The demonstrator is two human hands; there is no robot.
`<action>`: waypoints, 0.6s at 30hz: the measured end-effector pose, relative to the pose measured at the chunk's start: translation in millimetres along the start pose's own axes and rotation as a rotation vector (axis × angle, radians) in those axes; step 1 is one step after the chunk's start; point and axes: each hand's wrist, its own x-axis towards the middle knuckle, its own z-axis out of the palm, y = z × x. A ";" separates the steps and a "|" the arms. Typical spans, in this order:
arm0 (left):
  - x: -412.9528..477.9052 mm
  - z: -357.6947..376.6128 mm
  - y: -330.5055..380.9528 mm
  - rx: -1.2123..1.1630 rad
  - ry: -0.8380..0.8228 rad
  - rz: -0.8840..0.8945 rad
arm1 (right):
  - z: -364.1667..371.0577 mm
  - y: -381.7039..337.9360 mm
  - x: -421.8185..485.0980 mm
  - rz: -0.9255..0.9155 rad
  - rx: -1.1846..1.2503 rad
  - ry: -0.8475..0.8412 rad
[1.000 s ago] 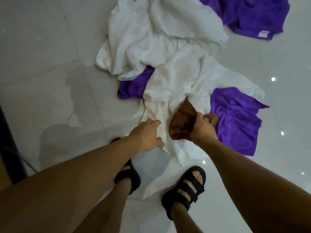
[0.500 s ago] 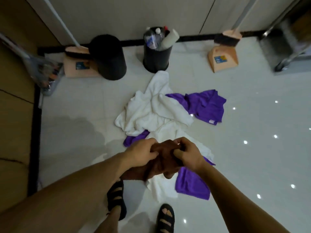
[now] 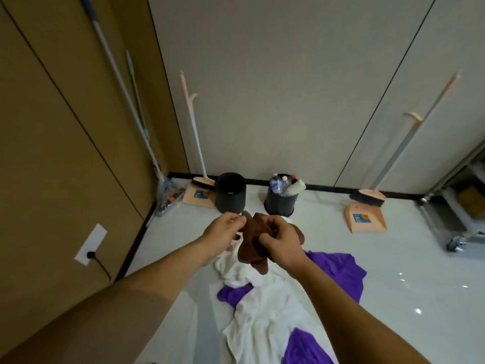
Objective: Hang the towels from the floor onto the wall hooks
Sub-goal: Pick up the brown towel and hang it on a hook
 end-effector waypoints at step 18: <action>-192.0 -210.5 85.0 0.347 0.332 0.463 | 137.0 -165.9 -78.5 -0.190 -0.111 -0.267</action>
